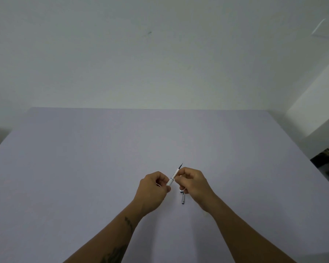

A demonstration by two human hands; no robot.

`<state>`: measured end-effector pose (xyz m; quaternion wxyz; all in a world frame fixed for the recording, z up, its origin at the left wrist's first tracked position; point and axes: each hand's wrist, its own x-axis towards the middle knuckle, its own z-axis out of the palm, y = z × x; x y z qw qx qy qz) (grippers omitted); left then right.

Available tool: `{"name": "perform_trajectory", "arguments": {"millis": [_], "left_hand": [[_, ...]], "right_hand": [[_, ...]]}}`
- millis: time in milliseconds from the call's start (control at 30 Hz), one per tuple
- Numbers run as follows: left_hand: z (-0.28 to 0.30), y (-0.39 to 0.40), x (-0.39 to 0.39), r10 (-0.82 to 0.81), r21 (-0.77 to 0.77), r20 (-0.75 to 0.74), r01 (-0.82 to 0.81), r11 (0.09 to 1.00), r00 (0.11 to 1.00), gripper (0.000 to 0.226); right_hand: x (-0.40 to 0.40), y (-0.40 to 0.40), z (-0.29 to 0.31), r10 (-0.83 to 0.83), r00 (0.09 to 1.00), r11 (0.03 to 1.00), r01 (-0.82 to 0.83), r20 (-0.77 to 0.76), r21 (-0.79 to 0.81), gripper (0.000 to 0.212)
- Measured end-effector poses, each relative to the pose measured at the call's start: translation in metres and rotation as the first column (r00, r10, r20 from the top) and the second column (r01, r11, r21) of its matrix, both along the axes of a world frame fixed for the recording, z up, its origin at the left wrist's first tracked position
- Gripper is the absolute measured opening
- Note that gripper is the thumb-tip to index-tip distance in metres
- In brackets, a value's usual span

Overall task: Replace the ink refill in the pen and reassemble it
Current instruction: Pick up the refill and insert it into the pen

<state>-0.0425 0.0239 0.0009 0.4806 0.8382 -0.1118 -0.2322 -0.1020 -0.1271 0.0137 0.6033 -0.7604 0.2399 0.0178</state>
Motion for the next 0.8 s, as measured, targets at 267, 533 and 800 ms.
{"name": "perform_trajectory", "arguments": {"millis": [267,533,800], "left_hand": [[-0.008,0.009,0.003,-0.007,0.000,-0.055,0.007,1.000,0.998,0.008],[-0.021,0.016,-0.005,-0.111,0.094,-0.039,0.115,0.989,0.993,0.020],[-0.027,0.023,-0.008,-0.077,0.120,-0.035,0.081,0.990,0.996,0.014]], "right_hand": [[-0.011,-0.028,-0.049,-0.108,0.939,0.928,-0.023,-0.326,-0.372,0.026],[-0.005,-0.010,-0.084,-0.160,0.873,0.782,-0.173,-0.462,-0.598,0.027],[0.006,0.009,-0.083,-0.170,0.881,0.712,-0.199,-0.441,-0.673,0.018]]}}
